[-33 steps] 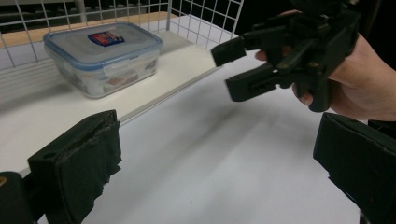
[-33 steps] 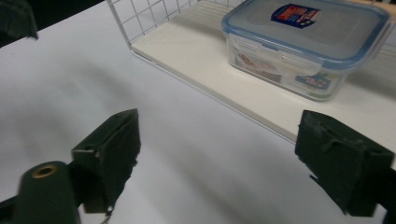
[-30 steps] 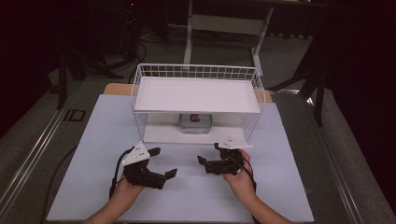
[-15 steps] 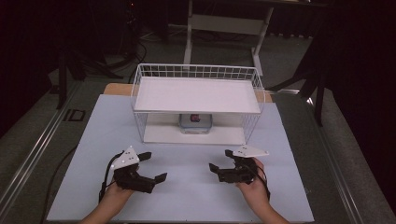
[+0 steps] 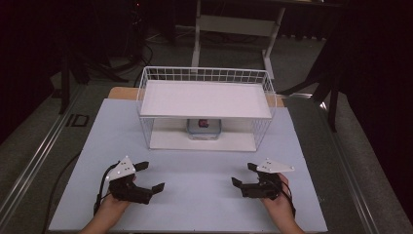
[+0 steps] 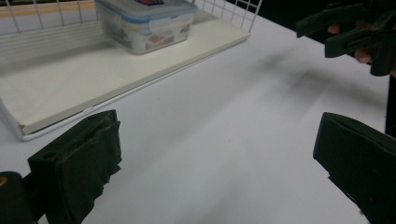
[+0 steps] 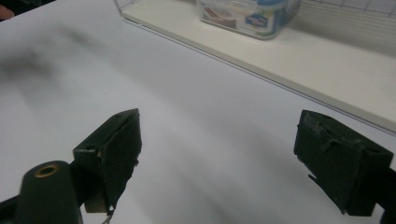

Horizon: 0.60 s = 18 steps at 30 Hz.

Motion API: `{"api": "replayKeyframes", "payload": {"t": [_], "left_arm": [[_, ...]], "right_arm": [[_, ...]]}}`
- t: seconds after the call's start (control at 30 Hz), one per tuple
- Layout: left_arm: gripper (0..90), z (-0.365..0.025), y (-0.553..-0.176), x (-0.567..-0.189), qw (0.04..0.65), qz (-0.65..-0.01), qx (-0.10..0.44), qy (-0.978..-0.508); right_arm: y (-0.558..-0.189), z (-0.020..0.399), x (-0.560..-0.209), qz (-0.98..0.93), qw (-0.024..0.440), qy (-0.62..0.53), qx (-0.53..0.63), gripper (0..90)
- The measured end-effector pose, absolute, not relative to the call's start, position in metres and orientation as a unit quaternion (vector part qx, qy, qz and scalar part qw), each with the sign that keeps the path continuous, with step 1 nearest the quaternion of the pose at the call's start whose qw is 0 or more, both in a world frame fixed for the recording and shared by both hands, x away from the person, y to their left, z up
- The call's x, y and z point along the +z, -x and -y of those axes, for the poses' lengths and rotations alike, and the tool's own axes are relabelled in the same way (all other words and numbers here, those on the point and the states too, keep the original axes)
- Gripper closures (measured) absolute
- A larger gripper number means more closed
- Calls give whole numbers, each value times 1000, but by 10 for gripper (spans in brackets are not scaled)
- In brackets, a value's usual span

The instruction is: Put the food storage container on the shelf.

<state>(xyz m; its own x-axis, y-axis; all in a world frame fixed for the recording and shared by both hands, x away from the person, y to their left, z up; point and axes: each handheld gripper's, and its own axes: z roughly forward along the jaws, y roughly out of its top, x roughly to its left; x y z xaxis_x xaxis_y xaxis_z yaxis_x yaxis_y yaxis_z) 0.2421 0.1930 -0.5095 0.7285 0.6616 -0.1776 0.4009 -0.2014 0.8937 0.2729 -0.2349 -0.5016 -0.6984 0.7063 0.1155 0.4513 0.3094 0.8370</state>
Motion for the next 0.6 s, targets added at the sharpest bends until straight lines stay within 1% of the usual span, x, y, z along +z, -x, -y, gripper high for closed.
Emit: {"api": "replayKeyframes", "payload": {"t": [0.07,0.6], "left_arm": [[19,-192,-243,-512,524,-351,126,-766],[19,-192,-247,-523,524,-357,114,-765]], "right_arm": [[-273,240,-507,-790,130,-372,470,185],[-283,251,-520,-796,145,-377,451,185]]}}
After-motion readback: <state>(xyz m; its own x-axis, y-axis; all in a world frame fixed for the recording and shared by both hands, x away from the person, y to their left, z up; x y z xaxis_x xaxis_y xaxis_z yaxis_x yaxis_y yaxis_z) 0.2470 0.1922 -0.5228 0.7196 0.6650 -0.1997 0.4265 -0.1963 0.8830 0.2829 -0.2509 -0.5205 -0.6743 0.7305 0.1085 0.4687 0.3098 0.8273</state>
